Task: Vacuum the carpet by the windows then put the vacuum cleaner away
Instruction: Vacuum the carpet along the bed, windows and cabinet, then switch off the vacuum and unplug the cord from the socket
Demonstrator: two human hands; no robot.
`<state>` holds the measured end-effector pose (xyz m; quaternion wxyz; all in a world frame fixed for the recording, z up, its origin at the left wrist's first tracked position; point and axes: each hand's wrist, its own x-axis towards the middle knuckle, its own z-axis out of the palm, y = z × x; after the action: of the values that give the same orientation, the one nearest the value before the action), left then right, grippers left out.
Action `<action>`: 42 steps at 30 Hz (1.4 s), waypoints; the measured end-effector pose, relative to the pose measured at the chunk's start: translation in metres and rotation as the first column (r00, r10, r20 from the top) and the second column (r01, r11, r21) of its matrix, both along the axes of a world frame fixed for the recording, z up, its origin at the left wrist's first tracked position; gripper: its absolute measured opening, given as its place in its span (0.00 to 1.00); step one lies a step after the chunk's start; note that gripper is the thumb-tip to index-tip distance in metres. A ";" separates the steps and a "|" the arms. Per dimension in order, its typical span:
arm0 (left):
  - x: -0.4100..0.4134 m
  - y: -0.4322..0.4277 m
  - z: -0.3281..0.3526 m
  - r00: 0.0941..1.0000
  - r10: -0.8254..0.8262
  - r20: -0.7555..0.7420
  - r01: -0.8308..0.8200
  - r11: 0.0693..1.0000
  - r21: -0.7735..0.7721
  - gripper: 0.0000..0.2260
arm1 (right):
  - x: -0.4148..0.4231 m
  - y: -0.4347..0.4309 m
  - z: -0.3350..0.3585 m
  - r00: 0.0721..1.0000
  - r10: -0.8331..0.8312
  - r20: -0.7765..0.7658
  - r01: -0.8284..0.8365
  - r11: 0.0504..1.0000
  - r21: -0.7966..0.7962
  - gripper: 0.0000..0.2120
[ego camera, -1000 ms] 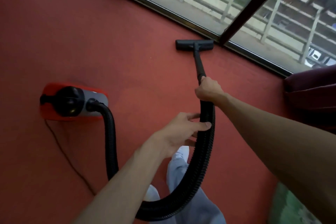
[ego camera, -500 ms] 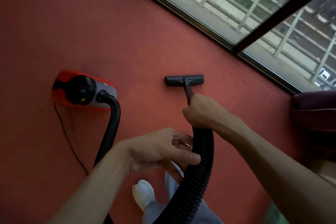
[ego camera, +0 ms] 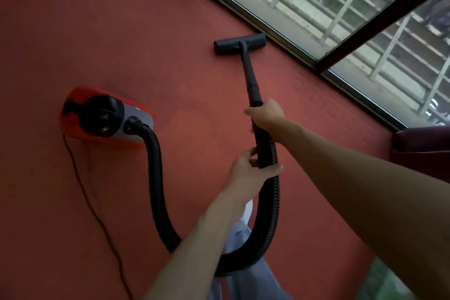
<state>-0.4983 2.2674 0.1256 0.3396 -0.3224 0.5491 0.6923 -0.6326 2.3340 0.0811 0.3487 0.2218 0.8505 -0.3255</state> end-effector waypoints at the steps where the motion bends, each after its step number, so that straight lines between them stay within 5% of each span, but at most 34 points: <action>1: 0.004 0.003 0.003 1.000 0.012 -0.015 -0.012 1.000 -0.024 0.28 | 0.003 0.004 0.007 1.000 -0.007 -0.011 0.007 1.000 0.013 0.16; 6: 0.034 0.011 0.028 0.994 -0.063 -0.087 0.059 0.997 -0.048 0.45 | 0.033 0.034 0.049 0.998 0.069 0.004 -0.069 0.997 0.038 0.16; 12: 0.077 0.031 0.020 0.961 -0.220 -0.167 0.204 0.973 -0.107 0.32 | 0.107 0.063 0.045 0.980 0.198 -0.032 -0.192 0.972 0.136 0.25; 18: 0.136 0.076 -0.058 0.906 -0.371 -0.202 0.307 0.908 -0.286 0.31 | 0.167 0.098 -0.030 0.951 0.309 0.006 -0.291 0.887 0.359 0.18; 24: 0.182 0.149 -0.181 0.890 -0.402 -0.214 0.326 0.890 -0.318 0.27 | 0.212 0.164 -0.156 0.949 0.316 0.011 -0.299 0.884 0.360 0.17; 32: 0.225 0.209 -0.346 0.763 -0.620 -0.181 0.411 0.682 -0.605 0.35 | 0.239 0.231 -0.312 0.917 0.383 -0.109 -0.340 0.895 0.290 0.24; 42: 0.220 0.210 -0.374 0.663 -0.748 -0.022 0.562 0.517 -0.645 0.33 | 0.236 0.236 -0.340 0.902 0.427 -0.062 -0.392 0.872 0.291 0.12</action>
<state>-0.2783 2.4777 -0.2486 0.3736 -0.0681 0.8592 0.3430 -0.3970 2.5697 -0.2592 0.3225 0.0615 0.9345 -0.1374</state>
